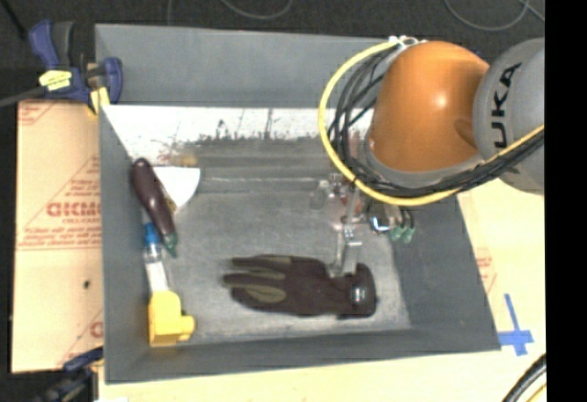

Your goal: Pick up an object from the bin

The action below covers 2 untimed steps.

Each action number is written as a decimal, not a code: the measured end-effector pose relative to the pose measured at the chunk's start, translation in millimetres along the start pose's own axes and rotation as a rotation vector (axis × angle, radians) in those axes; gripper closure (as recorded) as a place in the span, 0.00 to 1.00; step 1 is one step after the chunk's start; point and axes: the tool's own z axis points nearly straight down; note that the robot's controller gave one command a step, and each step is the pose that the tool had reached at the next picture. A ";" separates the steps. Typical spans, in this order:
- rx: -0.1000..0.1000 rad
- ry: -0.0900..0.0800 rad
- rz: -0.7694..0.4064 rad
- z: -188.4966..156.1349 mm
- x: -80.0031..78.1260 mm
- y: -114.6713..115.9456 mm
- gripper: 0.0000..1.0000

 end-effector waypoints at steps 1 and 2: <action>-0.001 -0.008 0.001 -4.4 -1.4 0.1 0.00; -0.002 -0.013 0.054 7.6 -0.2 -1.3 0.00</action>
Offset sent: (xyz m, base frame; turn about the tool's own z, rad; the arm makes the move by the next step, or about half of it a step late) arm -0.0164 -0.0115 -0.0955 0.3337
